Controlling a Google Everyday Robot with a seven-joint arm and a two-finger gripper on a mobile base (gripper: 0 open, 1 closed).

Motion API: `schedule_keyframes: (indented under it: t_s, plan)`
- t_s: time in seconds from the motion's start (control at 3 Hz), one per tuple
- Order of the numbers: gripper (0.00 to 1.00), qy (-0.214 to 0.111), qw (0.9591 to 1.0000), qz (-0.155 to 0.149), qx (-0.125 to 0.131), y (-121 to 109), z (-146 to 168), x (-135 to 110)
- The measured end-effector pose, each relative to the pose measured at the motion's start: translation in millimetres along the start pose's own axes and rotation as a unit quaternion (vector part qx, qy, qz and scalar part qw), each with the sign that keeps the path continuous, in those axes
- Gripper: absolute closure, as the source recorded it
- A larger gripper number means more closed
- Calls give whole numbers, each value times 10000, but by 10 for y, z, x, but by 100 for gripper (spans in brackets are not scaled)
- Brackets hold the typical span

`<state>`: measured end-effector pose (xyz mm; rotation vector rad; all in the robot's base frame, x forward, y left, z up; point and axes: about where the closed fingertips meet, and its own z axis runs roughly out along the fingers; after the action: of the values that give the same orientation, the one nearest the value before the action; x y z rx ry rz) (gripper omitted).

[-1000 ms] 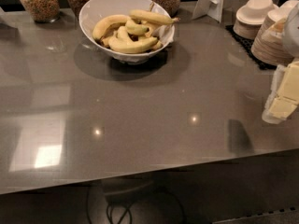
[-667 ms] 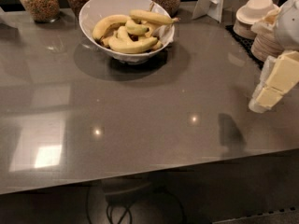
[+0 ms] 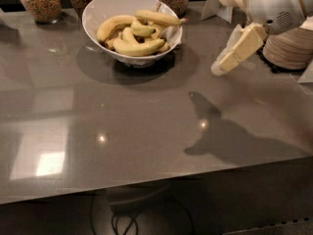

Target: Pick banana from white bowl

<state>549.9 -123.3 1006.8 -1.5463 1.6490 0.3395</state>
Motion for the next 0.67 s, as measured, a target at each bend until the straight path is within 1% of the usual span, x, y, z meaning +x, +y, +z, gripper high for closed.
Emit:
schedule_keyframes:
  t_s: [0.33, 0.67]
  plan:
    - [0, -334, 9993, 142, -117, -13, 69, -67]
    - [0, -335, 9993, 139, -116, -14, 71, -68]
